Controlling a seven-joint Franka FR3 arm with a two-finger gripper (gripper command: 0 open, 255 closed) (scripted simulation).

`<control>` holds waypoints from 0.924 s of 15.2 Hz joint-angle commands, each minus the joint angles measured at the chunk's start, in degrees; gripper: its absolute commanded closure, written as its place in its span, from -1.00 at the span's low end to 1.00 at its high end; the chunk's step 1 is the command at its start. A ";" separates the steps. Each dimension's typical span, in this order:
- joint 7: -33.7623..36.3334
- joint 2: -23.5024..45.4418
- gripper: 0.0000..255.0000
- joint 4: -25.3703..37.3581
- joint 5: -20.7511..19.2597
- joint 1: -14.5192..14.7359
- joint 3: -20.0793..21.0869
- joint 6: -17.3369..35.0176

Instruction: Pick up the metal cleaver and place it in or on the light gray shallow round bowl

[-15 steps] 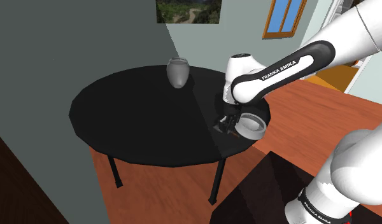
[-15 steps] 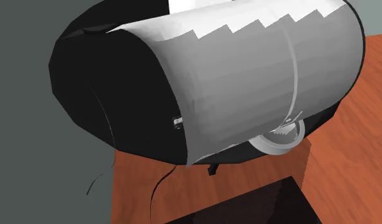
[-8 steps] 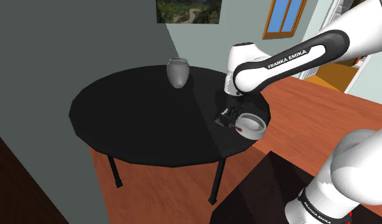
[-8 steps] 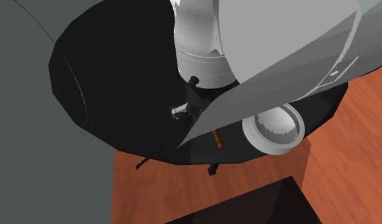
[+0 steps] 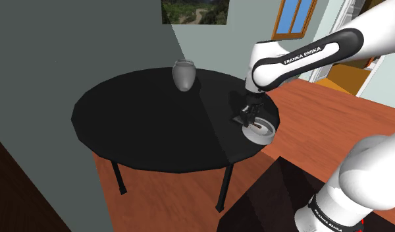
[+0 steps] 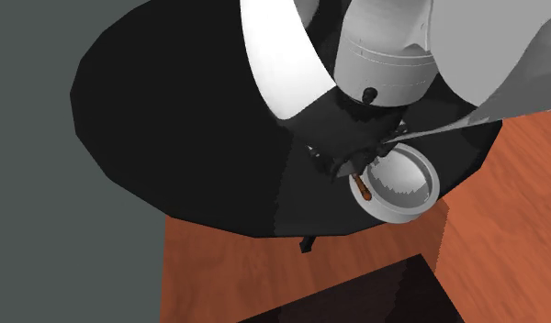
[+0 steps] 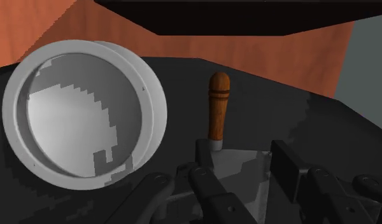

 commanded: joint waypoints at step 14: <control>-17.40 6.99 1.00 5.90 -4.08 -7.68 -12.47 2.36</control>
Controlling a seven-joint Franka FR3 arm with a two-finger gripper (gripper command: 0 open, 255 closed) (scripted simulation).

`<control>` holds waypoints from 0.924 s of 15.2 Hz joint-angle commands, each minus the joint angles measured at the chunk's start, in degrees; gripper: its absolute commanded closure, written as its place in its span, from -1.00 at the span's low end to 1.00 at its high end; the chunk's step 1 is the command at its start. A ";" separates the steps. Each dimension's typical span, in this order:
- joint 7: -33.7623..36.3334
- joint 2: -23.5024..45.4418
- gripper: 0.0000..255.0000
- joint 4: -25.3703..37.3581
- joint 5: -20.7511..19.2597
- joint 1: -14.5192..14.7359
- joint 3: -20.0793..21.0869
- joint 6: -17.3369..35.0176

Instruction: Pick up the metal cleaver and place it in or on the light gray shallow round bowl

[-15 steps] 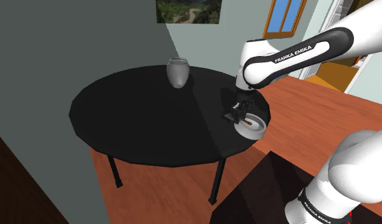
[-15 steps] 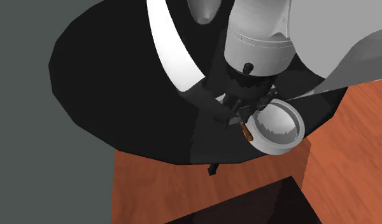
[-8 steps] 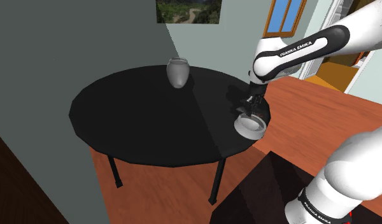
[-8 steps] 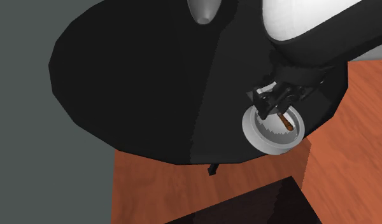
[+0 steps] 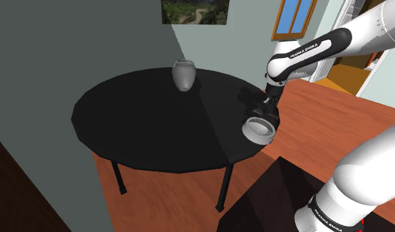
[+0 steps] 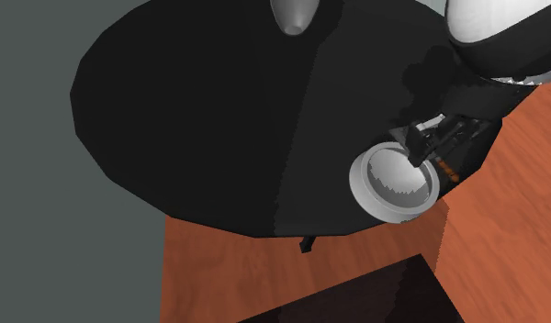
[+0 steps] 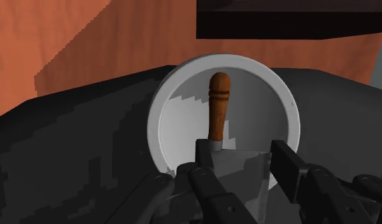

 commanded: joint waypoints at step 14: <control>-0.81 7.31 1.00 -4.02 1.12 0.24 -1.06 11.24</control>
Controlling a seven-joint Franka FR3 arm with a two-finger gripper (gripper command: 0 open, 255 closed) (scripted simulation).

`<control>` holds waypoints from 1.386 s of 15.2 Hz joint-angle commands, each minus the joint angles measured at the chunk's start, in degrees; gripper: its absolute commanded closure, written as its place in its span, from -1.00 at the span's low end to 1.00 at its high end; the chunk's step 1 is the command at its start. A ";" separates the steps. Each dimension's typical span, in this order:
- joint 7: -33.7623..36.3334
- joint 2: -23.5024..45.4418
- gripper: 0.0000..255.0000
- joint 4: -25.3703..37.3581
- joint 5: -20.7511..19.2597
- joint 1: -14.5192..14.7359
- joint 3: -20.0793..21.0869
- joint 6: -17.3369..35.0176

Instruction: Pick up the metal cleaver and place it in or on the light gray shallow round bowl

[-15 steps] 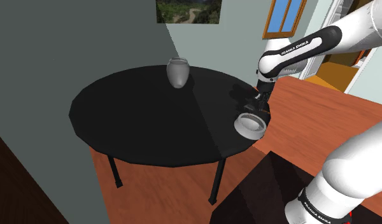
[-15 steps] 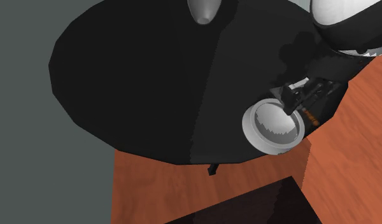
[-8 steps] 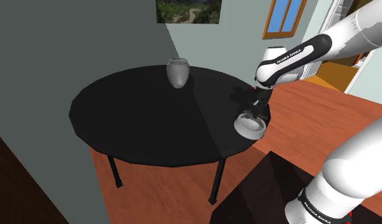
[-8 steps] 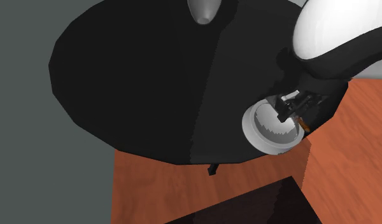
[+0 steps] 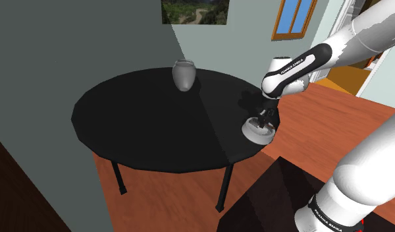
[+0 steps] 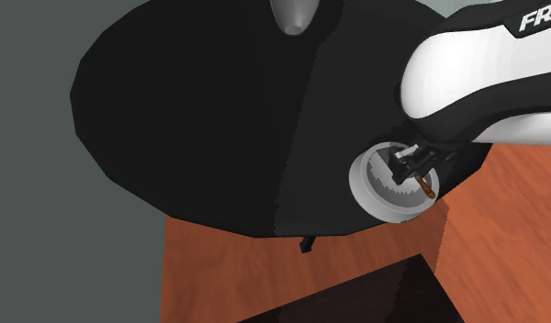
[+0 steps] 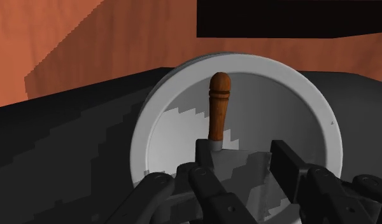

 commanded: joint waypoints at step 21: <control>0.83 -5.32 -1.00 2.94 -0.84 -0.02 0.84 -8.16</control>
